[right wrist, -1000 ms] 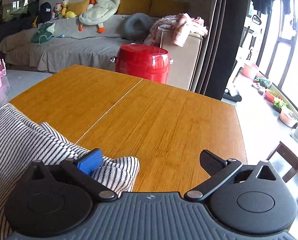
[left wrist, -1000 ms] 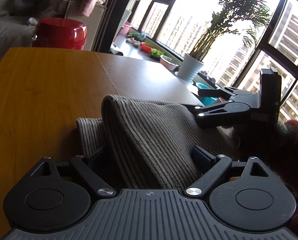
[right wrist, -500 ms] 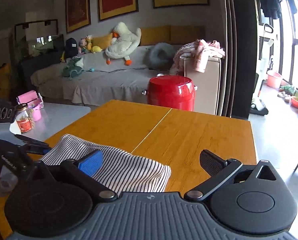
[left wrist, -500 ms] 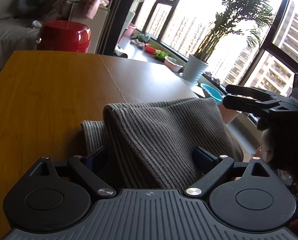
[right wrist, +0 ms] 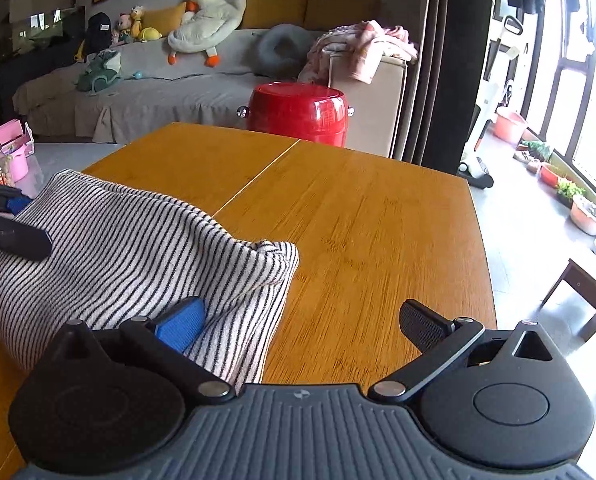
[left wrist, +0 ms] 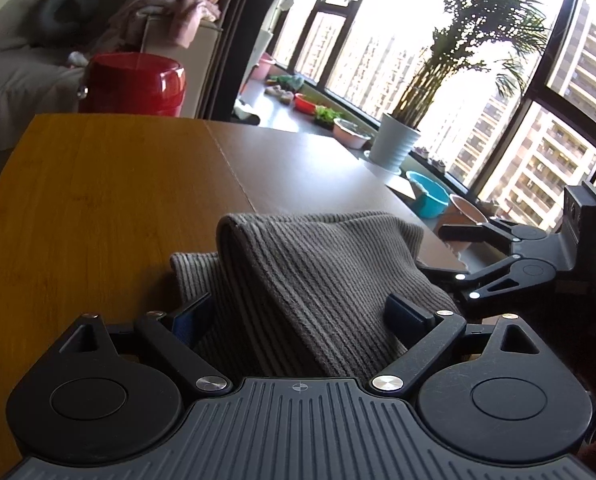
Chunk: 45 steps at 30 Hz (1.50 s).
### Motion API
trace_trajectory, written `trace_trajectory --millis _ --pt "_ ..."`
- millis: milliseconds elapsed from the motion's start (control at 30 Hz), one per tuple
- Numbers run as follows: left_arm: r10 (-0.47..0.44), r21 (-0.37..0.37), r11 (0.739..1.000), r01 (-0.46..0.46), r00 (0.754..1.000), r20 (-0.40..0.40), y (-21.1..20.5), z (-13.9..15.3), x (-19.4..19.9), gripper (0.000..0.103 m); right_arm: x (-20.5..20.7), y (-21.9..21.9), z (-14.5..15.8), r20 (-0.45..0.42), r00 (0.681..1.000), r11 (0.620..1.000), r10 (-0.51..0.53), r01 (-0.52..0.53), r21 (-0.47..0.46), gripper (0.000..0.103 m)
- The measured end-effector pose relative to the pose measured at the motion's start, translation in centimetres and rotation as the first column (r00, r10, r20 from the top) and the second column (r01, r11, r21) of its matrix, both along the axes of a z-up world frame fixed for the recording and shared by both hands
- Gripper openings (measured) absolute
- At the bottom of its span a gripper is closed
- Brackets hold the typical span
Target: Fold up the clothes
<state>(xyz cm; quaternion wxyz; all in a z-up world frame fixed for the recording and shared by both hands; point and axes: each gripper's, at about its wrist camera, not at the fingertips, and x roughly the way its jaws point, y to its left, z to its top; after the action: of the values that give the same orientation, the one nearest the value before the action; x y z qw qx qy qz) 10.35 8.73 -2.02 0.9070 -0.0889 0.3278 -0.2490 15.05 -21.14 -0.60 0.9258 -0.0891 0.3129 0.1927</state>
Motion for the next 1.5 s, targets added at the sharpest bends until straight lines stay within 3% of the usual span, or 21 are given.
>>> trace_trajectory --millis 200,300,400,433,533,600,733,867,1067,1133,1300,1367,1433,1500 --pt "-0.015 -0.037 0.999 0.021 0.988 0.154 0.6 4.9 -1.5 0.074 -0.3 -0.9 -0.1 -0.011 1.000 0.996 -0.023 0.023 0.089 0.103" --pt "-0.075 0.049 0.996 0.068 0.984 0.159 -1.7 4.8 -0.8 0.067 -0.6 -1.6 1.0 0.036 0.999 0.986 -0.029 0.023 0.166 0.103" --pt "-0.100 0.179 0.981 0.081 0.990 0.100 -3.8 2.3 1.2 0.062 -0.1 -1.0 2.5 0.061 0.997 0.985 -0.038 0.027 0.168 0.090" --pt "-0.097 0.208 0.975 0.079 0.992 0.079 -4.2 1.3 1.9 0.063 0.4 -0.5 2.5 0.054 0.997 0.990 -0.045 0.037 0.139 0.087" --pt "-0.074 0.167 0.984 0.067 0.997 0.037 -3.6 0.0 3.5 0.068 2.3 1.3 1.0 0.017 0.998 0.997 -0.057 0.056 0.057 0.087" --pt "-0.057 0.130 0.990 0.055 0.998 0.013 -2.9 -0.2 4.2 0.068 2.9 1.7 0.6 0.018 0.997 0.996 -0.069 0.068 0.053 0.091" --pt "-0.043 0.132 0.990 0.043 0.999 -0.002 -2.3 -0.3 4.4 0.072 3.0 2.1 0.1 0.027 0.996 0.996 -0.083 0.082 0.046 0.096" --pt "-0.036 0.131 0.991 0.037 0.999 -0.012 -2.1 -0.3 4.6 0.079 2.9 1.8 0.1 0.026 0.996 0.996 -0.081 0.080 0.047 0.097" --pt "-0.031 0.116 0.993 0.033 0.999 -0.027 -1.8 -0.5 4.8 0.081 2.4 1.6 0.9 0.050 0.996 0.996 -0.080 0.078 0.041 0.098" --pt "-0.026 0.117 0.993 0.029 0.999 -0.027 -1.8 -0.5 4.8 0.082 1.5 1.1 1.6 0.059 0.994 0.994 -0.091 0.087 0.070 0.098" --pt "-0.016 0.121 0.992 0.018 1.000 -0.019 -1.9 -0.2 4.7 0.083 -3.0 -2.4 3.6 0.005 1.000 0.966 0.023 -0.024 0.257 0.097" --pt "-0.016 0.129 0.992 0.016 1.000 -0.007 -2.0 0.1 4.9 0.083 -4.5 -3.5 3.5 -0.040 0.997 0.949 0.066 -0.051 0.310 0.081" --pt "-0.013 0.133 0.991 0.012 1.000 0.008 -2.0 0.4 5.1 0.083 -5.6 -4.0 2.8 -0.130 0.982 0.919 0.138 -0.078 0.385 0.072" --pt "0.000 0.135 0.991 -0.005 1.000 0.030 -1.9 1.3 5.5 0.082 -6.3 -3.8 1.6 -0.211 0.956 0.894 0.202 -0.093 0.438 0.072"
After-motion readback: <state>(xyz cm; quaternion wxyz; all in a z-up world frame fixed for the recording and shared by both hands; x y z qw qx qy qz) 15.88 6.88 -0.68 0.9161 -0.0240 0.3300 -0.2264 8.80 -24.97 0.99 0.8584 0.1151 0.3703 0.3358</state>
